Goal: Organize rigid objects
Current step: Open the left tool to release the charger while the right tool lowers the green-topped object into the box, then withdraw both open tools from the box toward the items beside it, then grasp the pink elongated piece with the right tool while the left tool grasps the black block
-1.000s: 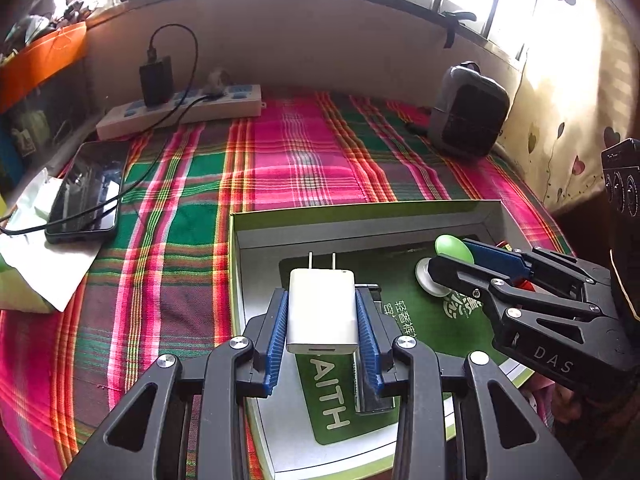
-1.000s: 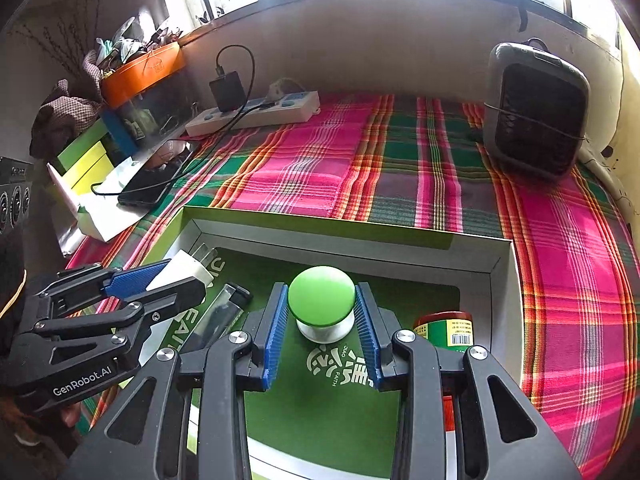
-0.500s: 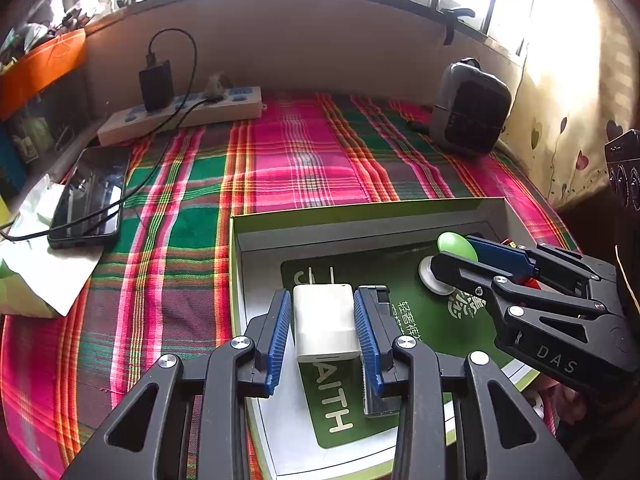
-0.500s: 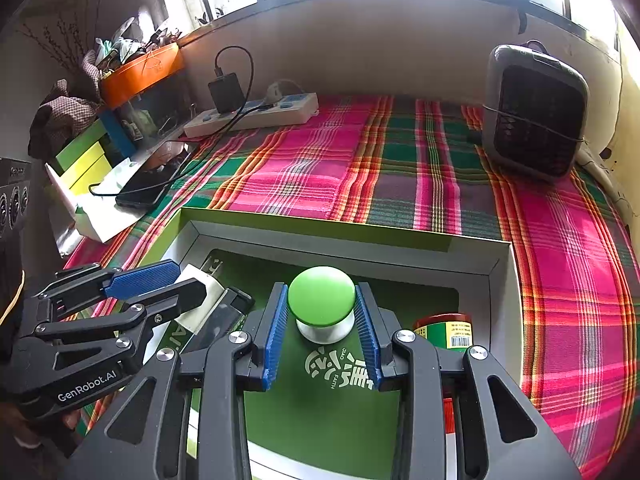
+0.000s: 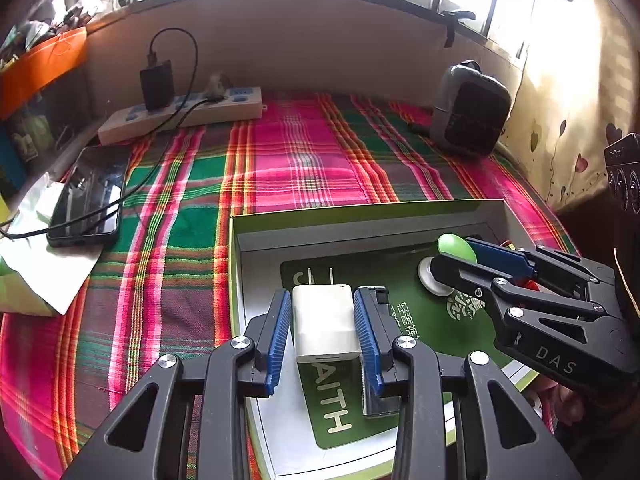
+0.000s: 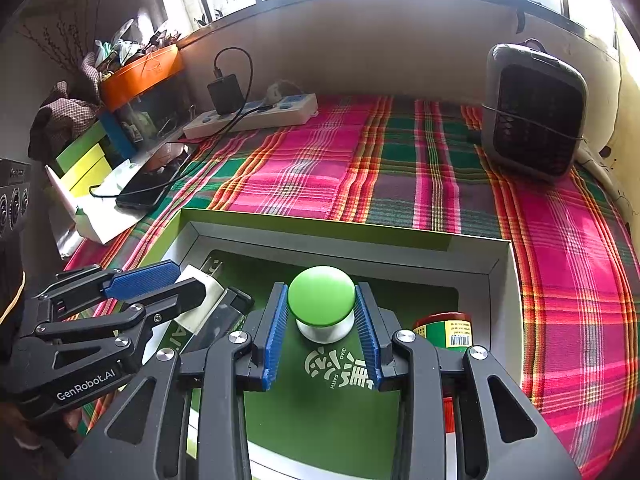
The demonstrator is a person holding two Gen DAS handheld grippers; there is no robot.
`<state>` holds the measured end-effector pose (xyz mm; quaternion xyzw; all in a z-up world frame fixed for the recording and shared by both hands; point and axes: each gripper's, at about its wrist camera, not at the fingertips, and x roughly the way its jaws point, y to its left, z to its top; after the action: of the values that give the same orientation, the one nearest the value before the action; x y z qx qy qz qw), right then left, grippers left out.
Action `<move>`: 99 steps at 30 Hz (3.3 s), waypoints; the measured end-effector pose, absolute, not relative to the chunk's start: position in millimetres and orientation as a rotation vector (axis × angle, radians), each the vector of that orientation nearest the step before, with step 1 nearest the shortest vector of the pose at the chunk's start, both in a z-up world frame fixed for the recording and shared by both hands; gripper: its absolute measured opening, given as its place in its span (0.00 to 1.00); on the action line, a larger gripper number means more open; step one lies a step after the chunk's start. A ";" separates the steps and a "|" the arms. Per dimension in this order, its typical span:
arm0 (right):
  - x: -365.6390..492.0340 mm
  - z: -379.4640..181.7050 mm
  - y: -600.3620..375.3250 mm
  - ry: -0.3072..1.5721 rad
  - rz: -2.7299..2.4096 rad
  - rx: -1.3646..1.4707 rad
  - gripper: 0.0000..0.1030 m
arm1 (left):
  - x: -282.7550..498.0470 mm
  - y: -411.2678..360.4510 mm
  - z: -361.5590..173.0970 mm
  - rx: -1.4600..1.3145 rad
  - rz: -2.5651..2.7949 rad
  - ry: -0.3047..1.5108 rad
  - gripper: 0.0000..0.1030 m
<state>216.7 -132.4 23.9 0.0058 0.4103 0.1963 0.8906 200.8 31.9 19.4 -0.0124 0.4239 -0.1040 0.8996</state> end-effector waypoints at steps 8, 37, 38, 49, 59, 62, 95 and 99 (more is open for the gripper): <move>216.2 23.6 -132.9 0.855 0.408 0.016 0.34 | 201.0 30.9 20.8 -0.034 -0.218 0.875 0.32; 176.2 44.9 -142.2 0.796 0.397 0.044 0.46 | 153.6 33.3 44.0 -0.006 -0.197 0.799 0.42; 173.9 45.5 -142.9 0.794 0.396 0.045 0.46 | 151.2 33.5 44.5 -0.008 -0.197 0.796 0.42; 146.1 51.7 -156.4 0.778 0.373 0.059 0.47 | 124.4 34.4 48.6 0.004 -0.194 0.780 0.42; 114.7 51.8 -188.1 0.763 0.312 0.054 0.52 | 98.3 29.9 44.4 -0.023 -0.267 0.801 0.43; 107.6 49.4 -200.4 0.768 0.290 0.076 0.53 | 92.5 30.2 41.0 -0.053 -0.288 0.817 0.43; 90.8 12.8 -199.7 0.888 0.488 -0.037 0.54 | 54.8 16.1 19.3 -0.102 -0.384 0.894 0.43; 83.7 13.4 -191.6 0.887 0.527 -0.068 0.54 | 56.0 15.2 18.4 -0.101 -0.381 0.900 0.43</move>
<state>83.7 -191.6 13.4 -0.0323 0.4239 0.2520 0.8693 56.0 15.2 18.4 -0.0483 0.4320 -0.1829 0.8818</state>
